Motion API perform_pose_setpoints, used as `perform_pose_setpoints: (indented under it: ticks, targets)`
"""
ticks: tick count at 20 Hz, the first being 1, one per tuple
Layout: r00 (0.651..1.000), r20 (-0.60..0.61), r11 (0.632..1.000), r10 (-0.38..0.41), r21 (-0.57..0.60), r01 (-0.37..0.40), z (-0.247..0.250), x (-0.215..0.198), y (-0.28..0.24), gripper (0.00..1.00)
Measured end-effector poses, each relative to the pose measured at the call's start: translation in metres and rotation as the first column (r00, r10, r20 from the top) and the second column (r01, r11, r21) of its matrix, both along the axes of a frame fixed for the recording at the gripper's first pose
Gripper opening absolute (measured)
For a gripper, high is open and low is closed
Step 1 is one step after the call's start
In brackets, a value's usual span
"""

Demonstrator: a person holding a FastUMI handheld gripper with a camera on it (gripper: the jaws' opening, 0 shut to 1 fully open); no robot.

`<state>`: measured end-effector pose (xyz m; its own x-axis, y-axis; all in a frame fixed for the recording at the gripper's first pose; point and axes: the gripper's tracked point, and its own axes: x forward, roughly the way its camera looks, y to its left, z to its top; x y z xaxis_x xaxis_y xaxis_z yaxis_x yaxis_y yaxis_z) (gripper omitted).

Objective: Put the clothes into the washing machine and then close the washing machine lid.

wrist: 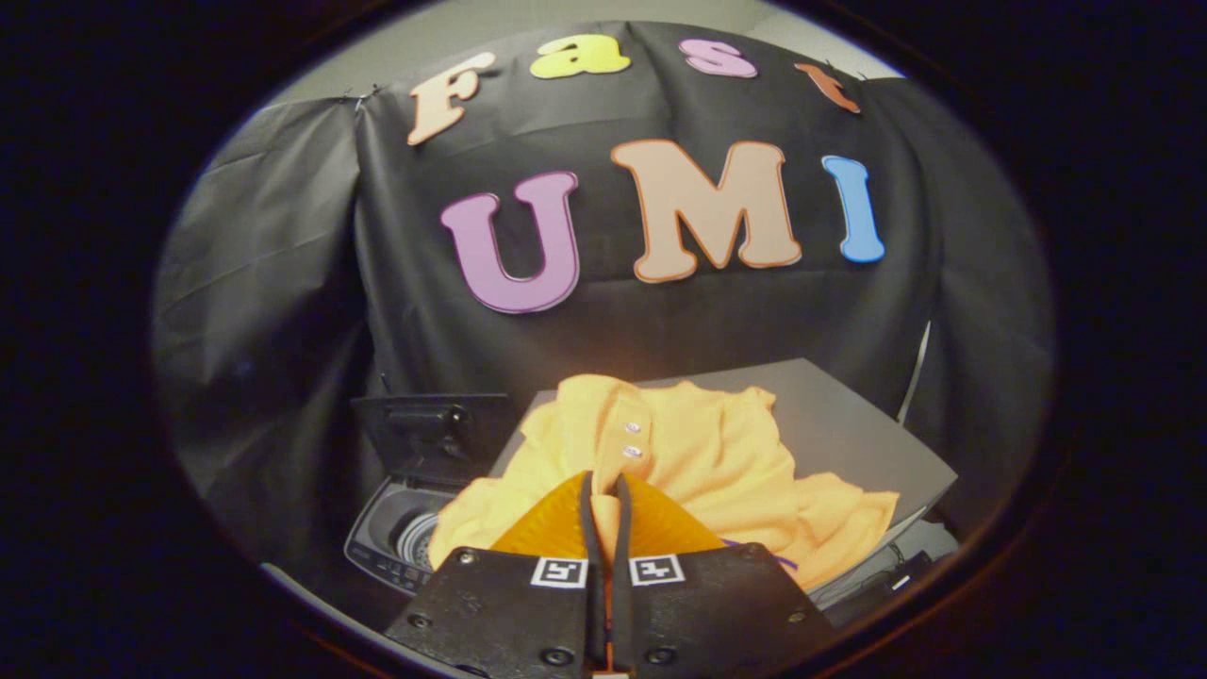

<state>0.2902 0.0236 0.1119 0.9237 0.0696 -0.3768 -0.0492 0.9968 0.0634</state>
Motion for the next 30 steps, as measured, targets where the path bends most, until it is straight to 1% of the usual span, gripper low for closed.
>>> perform_pose_setpoints:
  ticks: [3,5,9,11,16,20,24,30]
  targets:
    - [0.997,0.080,0.999,-0.017,0.033,0.015,0.041,-0.014,0.032,0.02]
    - [0.992,0.122,0.998,-0.009,0.060,0.001,0.065,-0.019,0.057,0.02]
    - [0.988,0.147,0.998,0.038,0.037,-0.044,0.081,-0.021,0.098,0.02]
    - [0.986,0.158,0.996,0.059,0.050,-0.068,0.083,-0.019,0.119,0.02]
    - [0.985,0.146,0.988,0.095,0.111,-0.112,0.067,-0.004,0.158,0.02]
    - [0.983,0.127,0.979,0.134,0.140,-0.151,0.044,0.013,0.193,0.02]
    - [0.982,0.086,0.970,0.169,0.162,-0.181,0.007,0.027,0.228,0.02]
    - [0.966,0.048,0.950,0.253,0.175,-0.258,-0.045,0.044,0.293,0.02]
